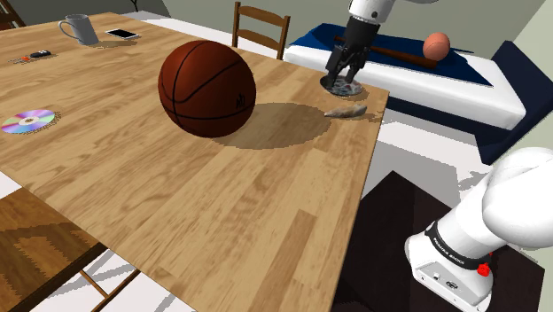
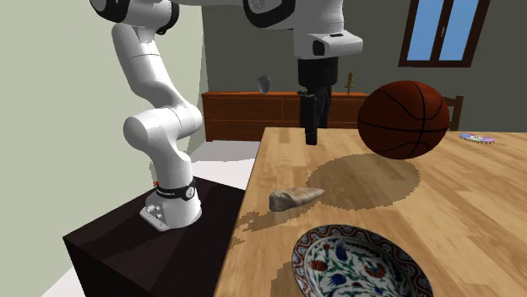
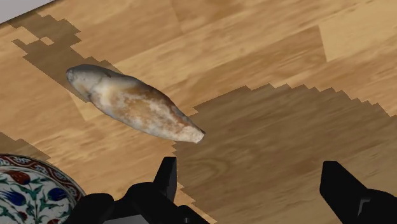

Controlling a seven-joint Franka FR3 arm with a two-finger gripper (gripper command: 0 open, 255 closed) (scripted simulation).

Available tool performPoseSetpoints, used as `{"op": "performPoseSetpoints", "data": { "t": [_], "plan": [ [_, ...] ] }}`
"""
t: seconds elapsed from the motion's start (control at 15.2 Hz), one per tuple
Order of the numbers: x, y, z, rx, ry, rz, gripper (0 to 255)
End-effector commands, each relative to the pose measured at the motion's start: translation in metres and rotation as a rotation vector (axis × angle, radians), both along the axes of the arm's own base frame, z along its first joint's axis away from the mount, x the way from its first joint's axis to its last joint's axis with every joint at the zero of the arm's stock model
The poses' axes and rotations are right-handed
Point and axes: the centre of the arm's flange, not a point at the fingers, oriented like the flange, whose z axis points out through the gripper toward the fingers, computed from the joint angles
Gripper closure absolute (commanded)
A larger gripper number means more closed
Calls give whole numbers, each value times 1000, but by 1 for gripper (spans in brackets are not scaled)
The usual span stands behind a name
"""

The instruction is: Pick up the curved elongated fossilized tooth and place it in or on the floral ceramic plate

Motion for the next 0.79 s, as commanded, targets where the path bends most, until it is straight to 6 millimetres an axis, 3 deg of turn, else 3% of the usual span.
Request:
{"op": "performPoseSetpoints", "data": {
  "t": [0.0, 0.13, 0.59, 0.66, 0.73],
  "plan": [
    [1, 1, -11, 0, -1, 0, 0],
    [2, 2, -19, 0, -1, 0, 0],
    [2, 2, -19, 0, -1, 0, 0],
    [2, 2, -19, 0, -1, 0, 255],
    [2, 2, -19, 0, -1, 0, 255]
  ]
}}
